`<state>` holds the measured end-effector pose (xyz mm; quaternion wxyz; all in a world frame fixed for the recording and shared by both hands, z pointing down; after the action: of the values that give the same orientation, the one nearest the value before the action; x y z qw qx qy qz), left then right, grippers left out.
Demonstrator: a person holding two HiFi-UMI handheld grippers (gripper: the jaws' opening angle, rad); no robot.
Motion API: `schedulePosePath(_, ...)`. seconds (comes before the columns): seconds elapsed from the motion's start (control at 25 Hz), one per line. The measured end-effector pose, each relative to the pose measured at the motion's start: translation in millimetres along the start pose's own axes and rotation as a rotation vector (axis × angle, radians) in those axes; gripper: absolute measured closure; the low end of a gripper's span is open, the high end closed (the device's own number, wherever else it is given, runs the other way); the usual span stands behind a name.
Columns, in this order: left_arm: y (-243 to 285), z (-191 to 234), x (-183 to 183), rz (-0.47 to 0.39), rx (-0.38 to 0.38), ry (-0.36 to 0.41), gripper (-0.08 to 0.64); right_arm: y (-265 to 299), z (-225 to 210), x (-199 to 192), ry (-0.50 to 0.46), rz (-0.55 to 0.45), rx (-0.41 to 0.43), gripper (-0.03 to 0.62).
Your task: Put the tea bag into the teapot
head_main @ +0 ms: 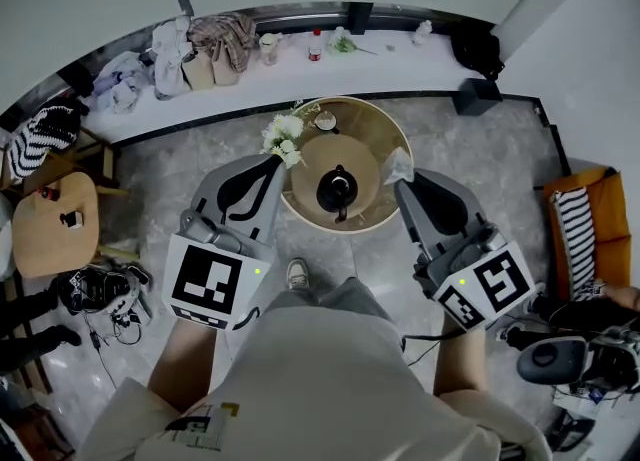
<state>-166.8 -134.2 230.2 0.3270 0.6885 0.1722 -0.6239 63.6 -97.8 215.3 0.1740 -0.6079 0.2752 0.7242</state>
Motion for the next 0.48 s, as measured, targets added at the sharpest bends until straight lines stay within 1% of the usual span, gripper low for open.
schedulePosePath(0.2, 6, -1, -6, 0.021, 0.014, -0.002, 0.552, 6, -11, -13, 0.013, 0.034, -0.002, 0.558)
schedulePosePath(0.36, 20, -1, -8, 0.040, 0.023, -0.016, 0.552, 15, -27, -21, 0.013, 0.060, 0.024, 0.558)
schedulePosePath(0.48, 33, -3, -5, 0.028, 0.001, -0.053, 0.552, 24, -42, -35, 0.018, 0.101, 0.062, 0.558)
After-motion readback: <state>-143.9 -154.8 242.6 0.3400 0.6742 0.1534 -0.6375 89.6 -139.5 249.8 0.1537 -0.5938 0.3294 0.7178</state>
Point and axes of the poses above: the fingertips, and each gripper's own axes: y forward along the fingers, z to its left, x out of its top, the point moved 8 cm from there along -y, backward along the fingers, and after that the axes turned 7 degrees about -y, right-handed, at the moved point
